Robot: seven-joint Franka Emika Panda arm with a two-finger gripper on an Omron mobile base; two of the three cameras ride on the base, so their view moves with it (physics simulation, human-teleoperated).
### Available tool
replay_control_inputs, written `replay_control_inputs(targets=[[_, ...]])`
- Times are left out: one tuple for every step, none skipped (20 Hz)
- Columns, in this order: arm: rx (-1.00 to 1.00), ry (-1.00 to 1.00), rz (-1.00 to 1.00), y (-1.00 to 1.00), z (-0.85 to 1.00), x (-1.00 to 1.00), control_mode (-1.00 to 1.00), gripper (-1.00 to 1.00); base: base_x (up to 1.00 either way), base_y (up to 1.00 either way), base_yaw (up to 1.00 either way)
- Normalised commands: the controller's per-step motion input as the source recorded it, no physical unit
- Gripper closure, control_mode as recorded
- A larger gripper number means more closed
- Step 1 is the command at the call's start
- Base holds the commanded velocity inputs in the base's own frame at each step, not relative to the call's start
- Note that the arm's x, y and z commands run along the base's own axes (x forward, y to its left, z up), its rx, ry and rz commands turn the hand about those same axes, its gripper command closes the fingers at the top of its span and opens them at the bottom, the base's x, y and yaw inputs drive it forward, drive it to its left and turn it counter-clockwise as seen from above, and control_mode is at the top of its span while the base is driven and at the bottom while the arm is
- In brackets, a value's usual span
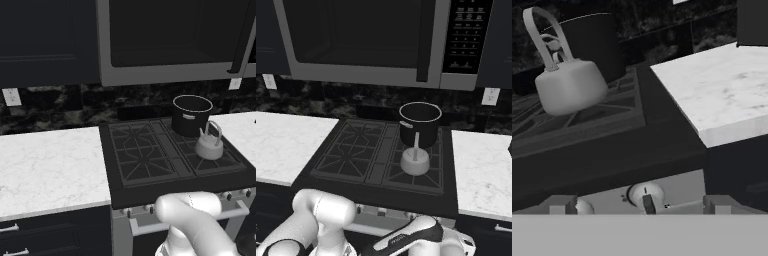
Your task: Pick the kettle from the counter and place it on a stove burner. Then turn the burner on.
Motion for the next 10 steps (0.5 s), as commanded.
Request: replay_control_inputs(targets=[[0.00,-0.23,0.04,0.00,0.00,0.00,-1.00,-1.00,0.00,0.00,0.00],[0.00,-0.22,0.05,0.00,0.00,0.00,-1.00,-1.00,0.00,0.00,0.00],[0.00,-0.20,0.06,0.00,0.00,0.00,-1.00,-1.00,0.00,0.00,0.00],[0.00,-0.17,0.07,0.00,0.00,0.00,-1.00,-1.00,0.00,0.00,0.00],[0.00,-0.16,0.07,0.00,0.00,0.02,-1.00,-1.00,0.00,0.00,0.00],[0.00,-0.15,0.06,0.00,0.00,0.00,-1.00,-1.00,0.00,0.00,0.00],[-0.01,-0.13,0.05,0.00,0.00,0.00,-1.00,-1.00,0.00,0.00,0.00],[-0.02,-0.13,0.05,0.00,0.00,0.00,-1.00,-1.00,0.00,0.00,0.00],[-0.03,-0.11,0.04,0.03,0.00,0.00,-1.00,-1.00,0.00,0.00,0.00],[-0.02,-0.09,0.04,0.04,-0.09,0.00,-1.00,-1.00,0.00,0.00,0.00]])
